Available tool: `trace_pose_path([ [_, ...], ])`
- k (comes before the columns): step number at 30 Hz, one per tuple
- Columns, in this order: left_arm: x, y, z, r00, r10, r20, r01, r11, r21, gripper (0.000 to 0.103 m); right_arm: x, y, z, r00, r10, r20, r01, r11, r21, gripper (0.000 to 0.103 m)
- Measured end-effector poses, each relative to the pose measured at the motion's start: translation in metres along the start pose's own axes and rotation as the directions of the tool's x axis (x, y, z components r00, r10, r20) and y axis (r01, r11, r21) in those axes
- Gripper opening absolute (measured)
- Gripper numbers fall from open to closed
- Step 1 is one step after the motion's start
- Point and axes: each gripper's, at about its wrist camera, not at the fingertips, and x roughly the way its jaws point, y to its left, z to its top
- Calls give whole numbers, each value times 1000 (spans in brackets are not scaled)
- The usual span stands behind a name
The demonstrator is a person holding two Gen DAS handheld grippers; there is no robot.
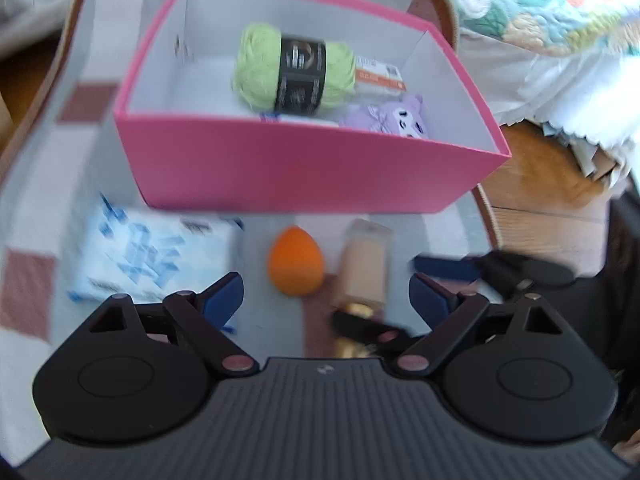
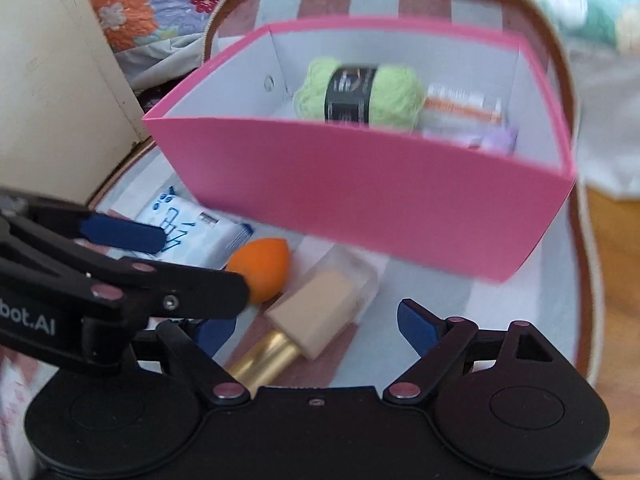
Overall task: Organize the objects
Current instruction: 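Withdraw the left tool and reach to the foundation bottle, then close the left gripper on the foundation bottle's gold cap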
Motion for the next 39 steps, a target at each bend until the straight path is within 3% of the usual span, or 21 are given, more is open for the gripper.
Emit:
trace_pose_path([
  [3,3,-4,-1,1000,-7,19,7,1000,1,90,10,-3,-1,997,52,-51,-48,996,71,91],
  [6,7,-8,-2,1000,-13,27,13,1000,9,90,19,-5,-4,996,25,-87,-18,996,85,91],
  [7,9,-8,-2,1000,-19,13,19,1000,17,82,18,-8,-4,996,24,-83,-16,996,91,90],
  [8,12,-9,-2,1000,-16,-5,16,999,30,57,16,-11,-4,997,25,-75,-17,994,106,89],
  [9,15,-11,-3,1000,-7,-24,8,999,44,50,14,-13,-4,997,30,-72,-20,991,130,89],
  [10,17,-10,-3,1000,-9,-29,10,999,48,49,13,-17,-7,996,46,-73,-34,987,158,87],
  [13,16,-7,-5,997,-80,-12,80,997,14,49,9,-17,-9,997,21,-69,-11,990,140,71],
  [14,17,-6,-4,996,-92,-13,92,996,-2,47,7,-17,-9,997,35,-68,-24,989,147,60],
  [16,21,-9,-3,996,-83,-22,83,997,-2,39,5,-21,-9,995,72,-71,-58,981,184,48],
  [22,36,-15,3,995,-77,-58,75,997,-24,25,-7,-32,-17,994,86,-70,-69,974,214,27],
  [28,38,-21,-1,995,-105,-4,104,994,-45,22,-6,-21,-14,997,47,-65,-38,990,132,28],
  [32,44,-22,0,991,-128,-37,125,990,-68,22,-5,-17,-14,998,9,-68,-3,996,86,34],
  [39,46,-20,1,992,-124,-30,122,990,-74,23,0,-26,-11,997,-40,-71,47,995,91,57],
])
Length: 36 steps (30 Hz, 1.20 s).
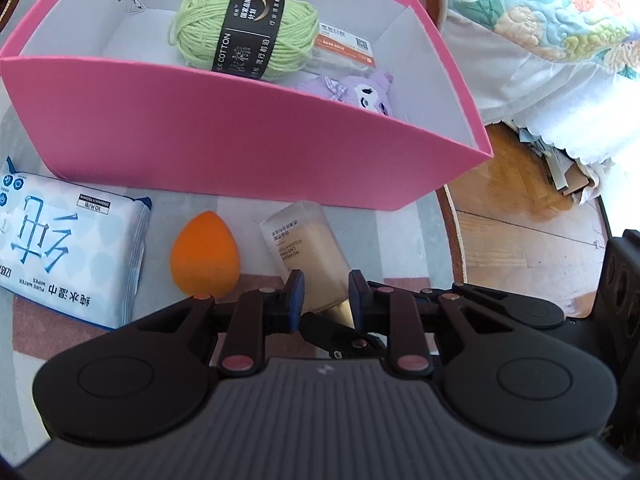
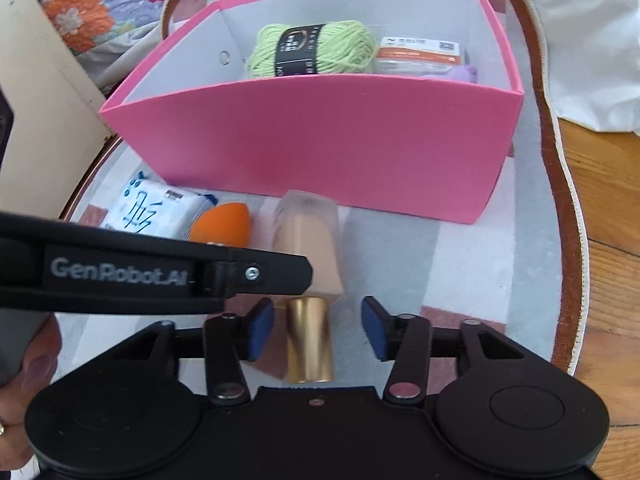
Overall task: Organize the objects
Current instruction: 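Close the left gripper on the foundation bottle's gold cap, then lift the foundation bottle with the left gripper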
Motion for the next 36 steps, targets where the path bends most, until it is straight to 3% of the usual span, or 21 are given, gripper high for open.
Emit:
trace_pose_path([
  [6,4,7,4,1000,-5,14,6,1000,-30,27,7,3,4,1000,0,27,1,1000,-29,58],
  [11,4,10,4,1000,-13,16,14,999,-36,27,7,3,6,997,65,38,-64,998,-11,58],
  [12,5,11,4,1000,-16,14,16,999,-47,26,8,4,5,997,62,40,-61,998,-16,56],
  [13,5,13,4,1000,-18,12,19,998,-61,27,8,4,5,998,46,45,-46,999,-18,45],
  [17,9,18,3,1000,-24,13,25,993,-113,36,11,-6,6,997,75,22,-76,996,40,42],
  [24,15,9,1,999,30,36,-29,998,-50,42,14,-7,5,995,103,17,-104,993,63,41],
  [30,1,1,-12,997,65,45,-68,996,51,37,14,-3,3,989,149,-12,-147,987,71,41],
  [36,-19,2,-28,997,75,19,-77,994,76,34,5,17,-8,983,172,-63,-170,985,43,41],
])
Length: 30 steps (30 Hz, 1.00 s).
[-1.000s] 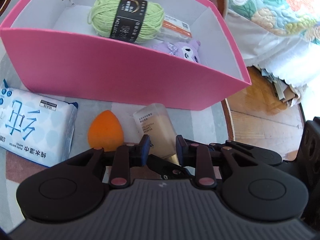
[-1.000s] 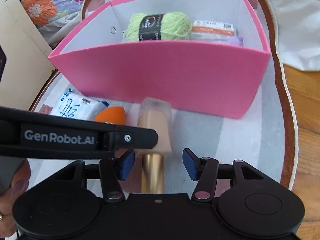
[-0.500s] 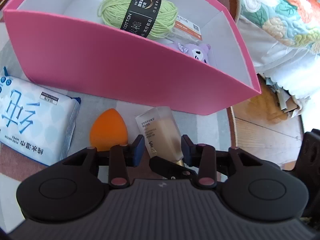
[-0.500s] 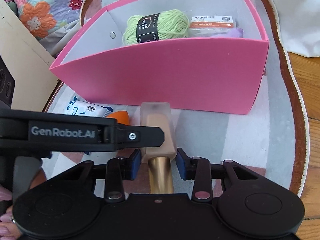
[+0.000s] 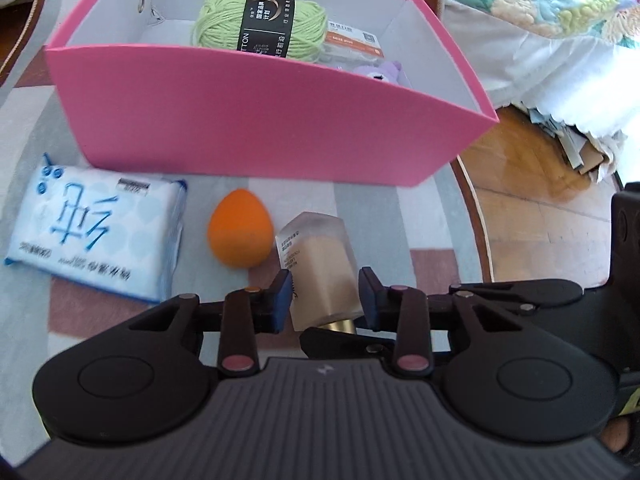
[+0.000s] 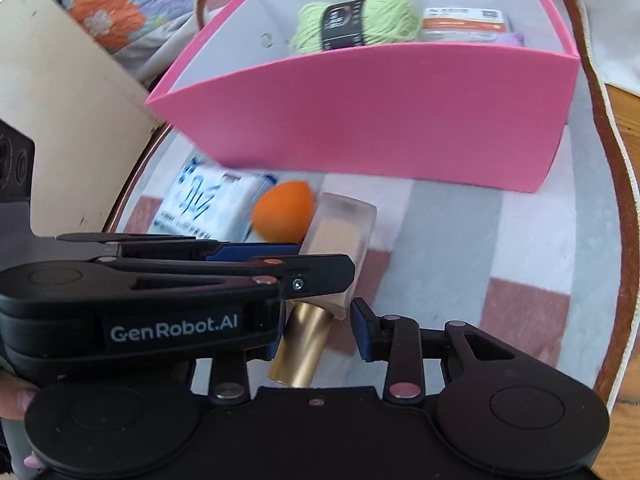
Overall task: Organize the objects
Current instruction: 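Lift the foundation bottle with the left gripper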
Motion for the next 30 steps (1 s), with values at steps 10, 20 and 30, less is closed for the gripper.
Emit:
trace_pose_path([
  [10,-72,-6,-11,1000,-24,-12,24,999,27,30,-45,42,-17,998,11,63,-10,1000,-12,41],
  [20,-89,3,-23,1000,-17,4,17,1000,6,30,-64,76,-28,995,-10,97,15,998,-59,41],
  [30,-53,31,-46,997,-21,-69,17,998,-61,30,-23,69,-39,999,-27,17,28,999,-37,40],
])
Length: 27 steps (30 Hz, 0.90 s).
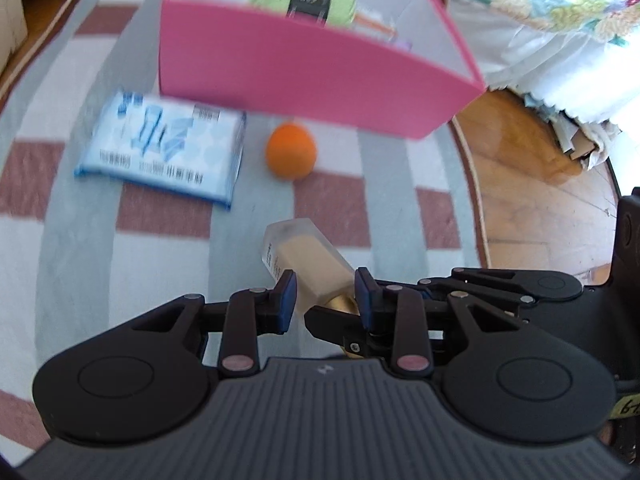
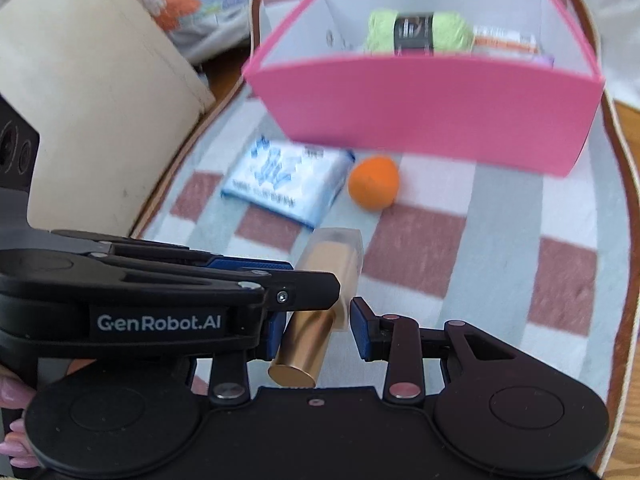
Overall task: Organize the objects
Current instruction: 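Lift the foundation bottle with the left gripper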
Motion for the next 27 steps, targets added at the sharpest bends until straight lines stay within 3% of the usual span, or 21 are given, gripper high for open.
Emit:
trace_pose_path([
  [6,13,13,-13,1000,0,-29,-1,999,-42,29,16,5,-11,996,-8,-85,5,999,-36,38],
  [9,15,16,-14,1000,-11,-18,10,999,-43,31,16,10,-13,997,-36,-75,31,997,-70,39],
  [19,13,22,-7,1000,12,10,-12,999,-47,39,31,2,-3,991,-36,-127,41,998,40,56],
  [24,21,35,-3,999,-34,-12,32,992,-119,50,37,2,-1,992,-19,-125,28,997,75,56],
  [27,25,31,-5,1000,-16,-22,13,993,-120,55,40,-1,-4,990,-21,-140,34,995,91,48],
])
